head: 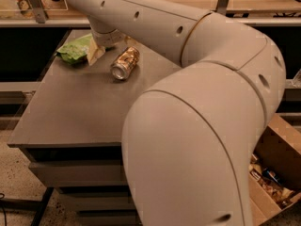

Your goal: Place orange can upright

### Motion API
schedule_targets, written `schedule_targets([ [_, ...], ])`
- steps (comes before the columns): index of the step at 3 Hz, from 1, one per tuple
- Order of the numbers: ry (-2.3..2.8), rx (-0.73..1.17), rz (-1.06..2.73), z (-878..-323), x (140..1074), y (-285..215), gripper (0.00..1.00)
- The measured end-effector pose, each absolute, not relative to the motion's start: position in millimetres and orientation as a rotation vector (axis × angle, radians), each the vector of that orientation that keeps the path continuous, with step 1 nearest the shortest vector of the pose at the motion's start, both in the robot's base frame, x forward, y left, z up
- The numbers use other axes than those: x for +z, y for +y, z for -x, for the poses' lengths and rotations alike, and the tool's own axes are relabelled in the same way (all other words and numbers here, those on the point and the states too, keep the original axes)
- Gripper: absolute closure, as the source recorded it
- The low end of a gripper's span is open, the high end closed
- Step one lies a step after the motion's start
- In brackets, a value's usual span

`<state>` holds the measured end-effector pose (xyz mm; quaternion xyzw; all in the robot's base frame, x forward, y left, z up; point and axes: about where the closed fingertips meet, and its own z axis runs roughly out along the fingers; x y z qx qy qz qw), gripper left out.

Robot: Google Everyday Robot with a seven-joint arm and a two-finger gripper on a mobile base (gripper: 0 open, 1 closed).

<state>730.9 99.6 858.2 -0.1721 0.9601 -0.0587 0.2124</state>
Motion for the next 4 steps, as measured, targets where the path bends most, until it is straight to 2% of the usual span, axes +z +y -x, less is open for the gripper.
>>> schedule_targets([
  [1, 2.703, -0.146, 0.429, -733.8, 855.1, 95.7, 0.00],
  [4, 2.796, -0.030, -0.050, -734.0, 855.7, 56.5, 0.00],
])
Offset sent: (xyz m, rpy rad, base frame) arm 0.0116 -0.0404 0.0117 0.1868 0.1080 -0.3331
